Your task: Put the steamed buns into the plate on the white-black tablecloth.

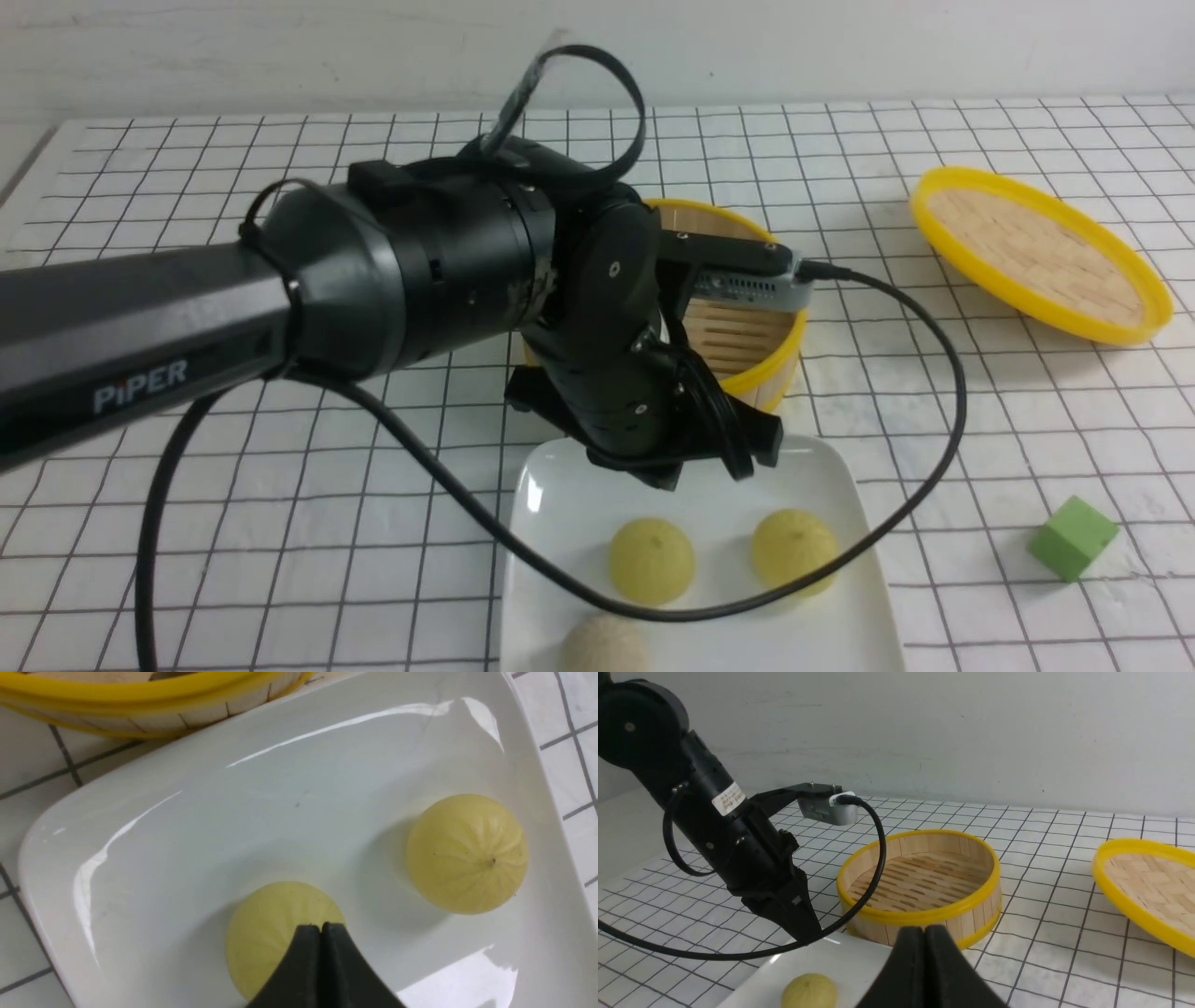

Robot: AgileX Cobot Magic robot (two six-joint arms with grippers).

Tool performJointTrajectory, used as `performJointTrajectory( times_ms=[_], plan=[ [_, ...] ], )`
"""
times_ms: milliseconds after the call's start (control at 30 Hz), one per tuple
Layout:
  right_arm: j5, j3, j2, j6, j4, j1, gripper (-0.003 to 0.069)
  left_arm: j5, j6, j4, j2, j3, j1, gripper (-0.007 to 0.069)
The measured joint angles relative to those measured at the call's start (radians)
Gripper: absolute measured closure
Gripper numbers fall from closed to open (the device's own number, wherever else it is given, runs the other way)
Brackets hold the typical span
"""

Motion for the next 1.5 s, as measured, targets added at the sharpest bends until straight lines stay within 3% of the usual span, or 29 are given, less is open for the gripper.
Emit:
performJointTrajectory(
  times_ms=[833,1233,1500],
  plan=[
    [-0.019,0.058,-0.002,0.0,0.004,-0.024,0.0667,0.052,0.0,0.049,0.0,-0.001,0.0,0.062],
    [-0.032,0.339,-0.022,0.0,-0.027,-0.427,0.0659,0.084,0.0,0.112,-0.183,-0.001,0.0,0.0613],
    [-0.083,0.401,-0.022,0.0,-0.032,-0.531,0.0655,0.178,0.0,0.222,-0.41,-0.001,0.0,0.0612]
  ],
)
